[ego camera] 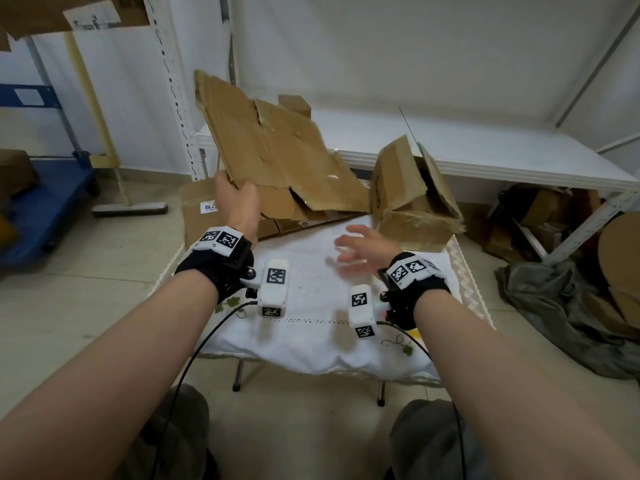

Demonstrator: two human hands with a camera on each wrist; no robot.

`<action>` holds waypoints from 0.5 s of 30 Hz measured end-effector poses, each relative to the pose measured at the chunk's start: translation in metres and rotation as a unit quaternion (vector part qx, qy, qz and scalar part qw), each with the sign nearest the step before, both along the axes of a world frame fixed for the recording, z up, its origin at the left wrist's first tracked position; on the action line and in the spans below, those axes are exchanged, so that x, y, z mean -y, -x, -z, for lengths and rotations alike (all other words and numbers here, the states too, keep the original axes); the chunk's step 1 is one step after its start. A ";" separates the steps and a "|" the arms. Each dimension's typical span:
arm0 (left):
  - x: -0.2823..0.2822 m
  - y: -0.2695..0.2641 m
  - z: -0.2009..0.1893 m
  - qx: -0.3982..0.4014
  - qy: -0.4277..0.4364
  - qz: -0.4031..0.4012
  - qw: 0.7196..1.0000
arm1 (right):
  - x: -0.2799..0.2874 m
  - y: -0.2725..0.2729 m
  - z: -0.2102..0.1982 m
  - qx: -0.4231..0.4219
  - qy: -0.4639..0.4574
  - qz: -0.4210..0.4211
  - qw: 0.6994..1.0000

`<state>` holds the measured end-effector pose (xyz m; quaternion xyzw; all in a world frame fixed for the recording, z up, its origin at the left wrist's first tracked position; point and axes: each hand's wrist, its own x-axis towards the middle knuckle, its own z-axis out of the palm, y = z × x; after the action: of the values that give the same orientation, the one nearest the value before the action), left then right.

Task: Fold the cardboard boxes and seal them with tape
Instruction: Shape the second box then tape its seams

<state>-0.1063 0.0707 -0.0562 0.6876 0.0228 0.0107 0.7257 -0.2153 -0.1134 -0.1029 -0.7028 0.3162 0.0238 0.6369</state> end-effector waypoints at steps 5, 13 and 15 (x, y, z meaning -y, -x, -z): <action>0.005 0.009 -0.025 -0.018 0.032 0.066 0.997 | -0.034 -0.035 -0.008 0.087 0.243 -0.079 0.963; 0.016 0.014 -0.045 0.023 0.062 0.095 0.993 | -0.053 -0.057 -0.022 0.218 0.440 0.139 0.860; 0.017 0.012 -0.044 0.019 0.053 0.109 0.992 | -0.047 -0.060 -0.026 0.192 0.415 0.088 0.885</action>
<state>-0.1187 0.0538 -0.0119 0.6463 -0.0656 -0.0568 0.7582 -0.1553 -0.0667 -0.0772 -0.8631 0.2287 -0.3010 0.3349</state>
